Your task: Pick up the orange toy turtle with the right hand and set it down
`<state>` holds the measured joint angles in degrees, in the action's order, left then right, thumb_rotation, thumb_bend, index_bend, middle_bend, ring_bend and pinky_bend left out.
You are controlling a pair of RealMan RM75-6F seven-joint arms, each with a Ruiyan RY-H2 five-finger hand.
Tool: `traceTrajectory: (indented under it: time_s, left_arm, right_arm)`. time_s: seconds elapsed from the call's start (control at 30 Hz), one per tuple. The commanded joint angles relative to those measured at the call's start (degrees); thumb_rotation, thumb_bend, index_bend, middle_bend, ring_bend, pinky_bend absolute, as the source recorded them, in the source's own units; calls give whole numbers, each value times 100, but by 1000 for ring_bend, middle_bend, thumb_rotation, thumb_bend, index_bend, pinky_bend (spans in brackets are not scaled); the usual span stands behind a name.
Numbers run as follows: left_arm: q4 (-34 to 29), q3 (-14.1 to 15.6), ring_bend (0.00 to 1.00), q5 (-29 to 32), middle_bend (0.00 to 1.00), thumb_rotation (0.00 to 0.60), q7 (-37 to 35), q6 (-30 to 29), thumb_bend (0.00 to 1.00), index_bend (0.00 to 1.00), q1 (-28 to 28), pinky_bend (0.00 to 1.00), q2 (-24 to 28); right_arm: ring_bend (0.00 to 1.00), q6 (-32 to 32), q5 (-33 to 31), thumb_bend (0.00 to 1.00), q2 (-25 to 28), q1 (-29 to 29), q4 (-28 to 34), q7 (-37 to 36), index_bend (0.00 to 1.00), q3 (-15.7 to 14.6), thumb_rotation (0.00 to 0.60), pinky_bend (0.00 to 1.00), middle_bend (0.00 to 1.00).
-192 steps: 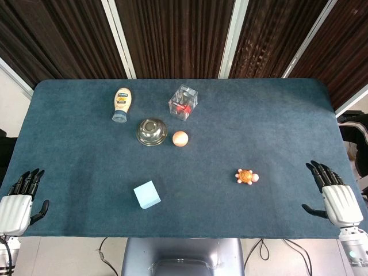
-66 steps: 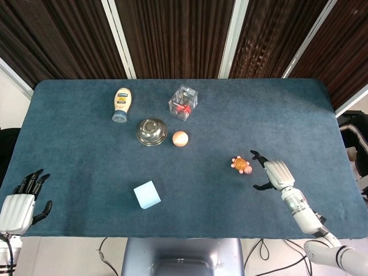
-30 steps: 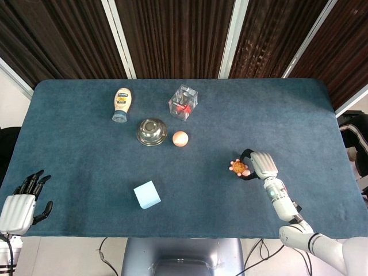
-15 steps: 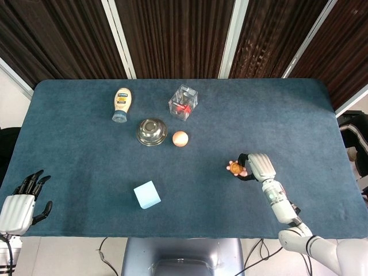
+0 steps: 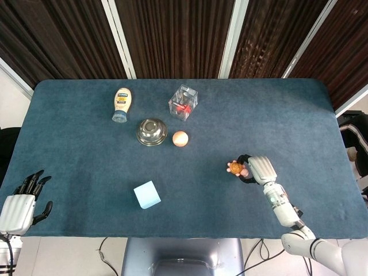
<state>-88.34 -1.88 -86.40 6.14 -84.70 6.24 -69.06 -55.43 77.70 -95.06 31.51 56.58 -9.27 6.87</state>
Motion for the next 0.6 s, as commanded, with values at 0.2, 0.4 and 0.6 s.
traceTrajectory:
  time_s: [0.2,0.4,0.6]
  left_arm:
    - [-2,7,105,-1,78,600,0,2,387,188,-4,331,6]
    - [-7,4,105,-20,78,600,6,-32,387,190,-12,331,8]
    - [-8,3,105,-28,78,600,16,-51,387,191,-18,332,5]
  right_arm:
    - [874,-167,-211,15,253,-144,506,969,0,0,600,865,224]
    - [707,-415,-508,13,756,-403,1537,1651,0,23,600,774,213]
    - [168,-1210,-662,12,1676,-890,3279,2543,0,-41,600,302,135]
